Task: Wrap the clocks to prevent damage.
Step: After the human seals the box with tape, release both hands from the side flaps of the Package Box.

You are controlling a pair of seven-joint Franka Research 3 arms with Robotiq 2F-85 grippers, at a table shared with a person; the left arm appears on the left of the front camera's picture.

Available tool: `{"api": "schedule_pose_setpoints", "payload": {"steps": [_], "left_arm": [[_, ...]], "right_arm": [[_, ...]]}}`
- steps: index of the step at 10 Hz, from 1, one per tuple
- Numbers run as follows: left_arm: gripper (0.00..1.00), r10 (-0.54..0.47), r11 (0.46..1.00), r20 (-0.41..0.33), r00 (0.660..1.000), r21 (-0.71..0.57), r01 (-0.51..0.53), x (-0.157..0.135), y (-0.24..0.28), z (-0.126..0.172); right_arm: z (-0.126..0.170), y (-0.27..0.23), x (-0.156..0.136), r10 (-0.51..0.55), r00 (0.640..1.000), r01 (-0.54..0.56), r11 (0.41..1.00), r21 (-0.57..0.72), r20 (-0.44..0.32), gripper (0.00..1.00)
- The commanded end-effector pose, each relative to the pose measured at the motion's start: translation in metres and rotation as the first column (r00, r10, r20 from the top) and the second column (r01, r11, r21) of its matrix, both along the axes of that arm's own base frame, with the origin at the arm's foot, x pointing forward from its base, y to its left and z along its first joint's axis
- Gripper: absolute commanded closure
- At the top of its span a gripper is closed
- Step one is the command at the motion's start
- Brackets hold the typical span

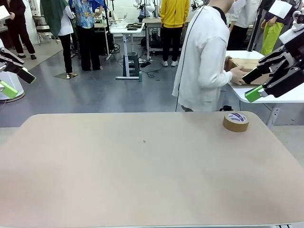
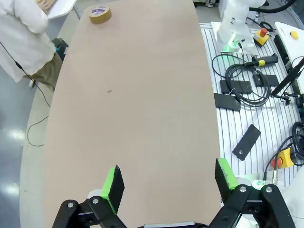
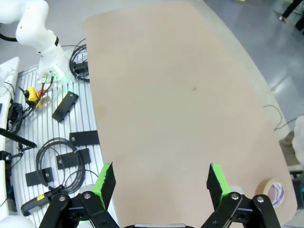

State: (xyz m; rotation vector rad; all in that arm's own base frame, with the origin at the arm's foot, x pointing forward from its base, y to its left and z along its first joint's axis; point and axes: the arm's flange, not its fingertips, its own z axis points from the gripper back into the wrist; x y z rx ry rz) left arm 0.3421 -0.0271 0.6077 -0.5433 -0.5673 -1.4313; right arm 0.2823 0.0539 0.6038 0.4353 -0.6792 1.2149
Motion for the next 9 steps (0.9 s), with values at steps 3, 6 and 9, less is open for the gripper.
{"api": "schedule_pose_setpoints", "payload": {"steps": [3, 6, 9], "left_arm": [[0.00, 0.003, 1.000, 0.001, 1.000, 0.000, -0.003, 0.000, 0.000, 0.000], [0.00, 0.003, 1.000, 0.001, 1.000, 0.000, -0.003, 0.000, 0.000, 0.000], [0.00, -0.135, 0.974, -0.041, 0.990, -0.190, 0.124, 0.014, 0.019, -0.004]], "right_arm": [[0.000, 0.000, 0.000, 0.001, 1.000, -0.001, 1.000, -0.001, -0.001, 0.00], [0.000, 0.000, 0.000, 0.001, 1.000, -0.001, 1.000, -0.001, -0.001, 0.00], [-0.009, -0.024, 0.010, 0.296, 0.954, -0.284, 0.939, 0.195, -0.036, 0.00]]}}
